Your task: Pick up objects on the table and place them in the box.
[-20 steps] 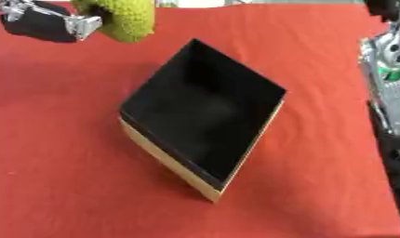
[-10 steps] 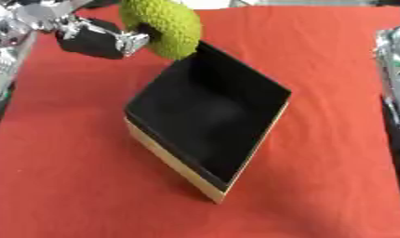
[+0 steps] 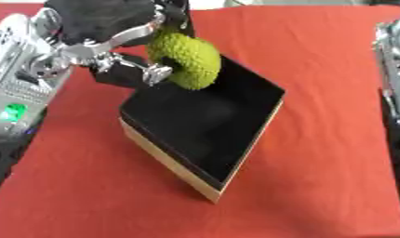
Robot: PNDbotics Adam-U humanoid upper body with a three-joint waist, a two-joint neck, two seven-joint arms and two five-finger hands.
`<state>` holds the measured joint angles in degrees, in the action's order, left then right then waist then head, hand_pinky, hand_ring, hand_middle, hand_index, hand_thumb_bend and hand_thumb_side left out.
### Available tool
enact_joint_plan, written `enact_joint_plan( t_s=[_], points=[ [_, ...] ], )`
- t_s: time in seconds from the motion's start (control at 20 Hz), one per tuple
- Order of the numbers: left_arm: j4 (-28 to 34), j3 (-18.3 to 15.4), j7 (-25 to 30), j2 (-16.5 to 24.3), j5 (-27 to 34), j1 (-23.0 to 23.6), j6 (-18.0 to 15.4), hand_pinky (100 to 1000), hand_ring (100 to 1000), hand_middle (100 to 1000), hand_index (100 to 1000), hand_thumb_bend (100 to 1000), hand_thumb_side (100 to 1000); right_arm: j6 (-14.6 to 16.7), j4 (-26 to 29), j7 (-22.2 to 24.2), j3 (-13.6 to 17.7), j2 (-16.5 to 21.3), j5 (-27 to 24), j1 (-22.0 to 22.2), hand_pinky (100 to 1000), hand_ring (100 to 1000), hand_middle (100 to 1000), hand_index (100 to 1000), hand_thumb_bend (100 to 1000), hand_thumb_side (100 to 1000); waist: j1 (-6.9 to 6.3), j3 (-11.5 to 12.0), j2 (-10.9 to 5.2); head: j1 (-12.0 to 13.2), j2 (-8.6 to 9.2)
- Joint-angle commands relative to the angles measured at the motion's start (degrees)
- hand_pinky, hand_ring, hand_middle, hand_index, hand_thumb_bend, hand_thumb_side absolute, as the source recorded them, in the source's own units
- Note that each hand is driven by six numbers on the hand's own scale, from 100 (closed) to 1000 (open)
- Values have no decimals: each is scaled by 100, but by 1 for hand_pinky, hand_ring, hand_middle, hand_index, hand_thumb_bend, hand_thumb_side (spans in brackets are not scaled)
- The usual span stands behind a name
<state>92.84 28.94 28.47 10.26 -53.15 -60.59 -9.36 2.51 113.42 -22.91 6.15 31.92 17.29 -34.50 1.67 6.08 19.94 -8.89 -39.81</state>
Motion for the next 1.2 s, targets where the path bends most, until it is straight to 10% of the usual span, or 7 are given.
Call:
enact_joint_plan(
  t_s=[0.05, 0.65, 0.95, 1.2],
  points=[
    [-111, 79, 100, -123, -72, -7, 24, 617, 544, 557, 648, 100, 100, -41, 118, -15, 80, 140, 42, -44, 707, 646, 523, 655, 100, 707, 4, -17, -157, -44, -35],
    [-676, 407, 187, -492, -128, 248, -117, 626, 556, 572, 668, 100, 100, -82, 118, 12, 62, 107, 6, -38, 705, 645, 520, 653, 100, 709, 5, -55, -141, -93, -21],
    [-761, 461, 266, -512, -173, 268, -273, 745, 703, 713, 820, 119, 109, -88, 118, 30, 61, 91, -3, -17, 704, 644, 517, 651, 100, 710, 12, -64, -144, -104, -17],
    [-665, 396, 360, -461, -259, 288, -387, 839, 792, 803, 919, 232, 406, -88, 118, 25, 65, 90, -10, -8, 704, 643, 517, 650, 100, 710, 12, -52, -145, -129, -20]
  ],
)
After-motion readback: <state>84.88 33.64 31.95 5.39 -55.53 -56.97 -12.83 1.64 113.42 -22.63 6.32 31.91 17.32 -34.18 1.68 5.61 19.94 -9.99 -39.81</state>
